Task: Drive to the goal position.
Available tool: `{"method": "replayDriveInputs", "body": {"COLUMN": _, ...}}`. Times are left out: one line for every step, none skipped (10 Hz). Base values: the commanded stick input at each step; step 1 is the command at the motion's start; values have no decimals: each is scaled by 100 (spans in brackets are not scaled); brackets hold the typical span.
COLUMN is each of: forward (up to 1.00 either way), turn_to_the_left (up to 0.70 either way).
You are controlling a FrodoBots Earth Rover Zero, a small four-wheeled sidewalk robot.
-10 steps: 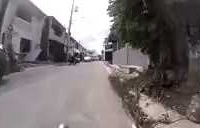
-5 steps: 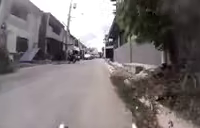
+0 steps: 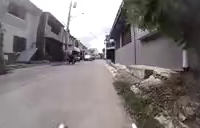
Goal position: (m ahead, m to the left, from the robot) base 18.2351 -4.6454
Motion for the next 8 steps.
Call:
{"method": "replayDriveInputs", "body": {"forward": 100, "turn_to_the_left": 2}}
{"method": "replayDriveInputs", "body": {"forward": 100, "turn_to_the_left": 2}}
{"method": "replayDriveInputs", "body": {"forward": 100, "turn_to_the_left": 2}}
{"method": "replayDriveInputs", "body": {"forward": 100, "turn_to_the_left": 2}}
{"method": "replayDriveInputs", "body": {"forward": 100, "turn_to_the_left": 2}}
{"method": "replayDriveInputs", "body": {"forward": 100, "turn_to_the_left": 2}}
{"method": "replayDriveInputs", "body": {"forward": 100, "turn_to_the_left": 2}}
{"method": "replayDriveInputs", "body": {"forward": 100, "turn_to_the_left": 2}}
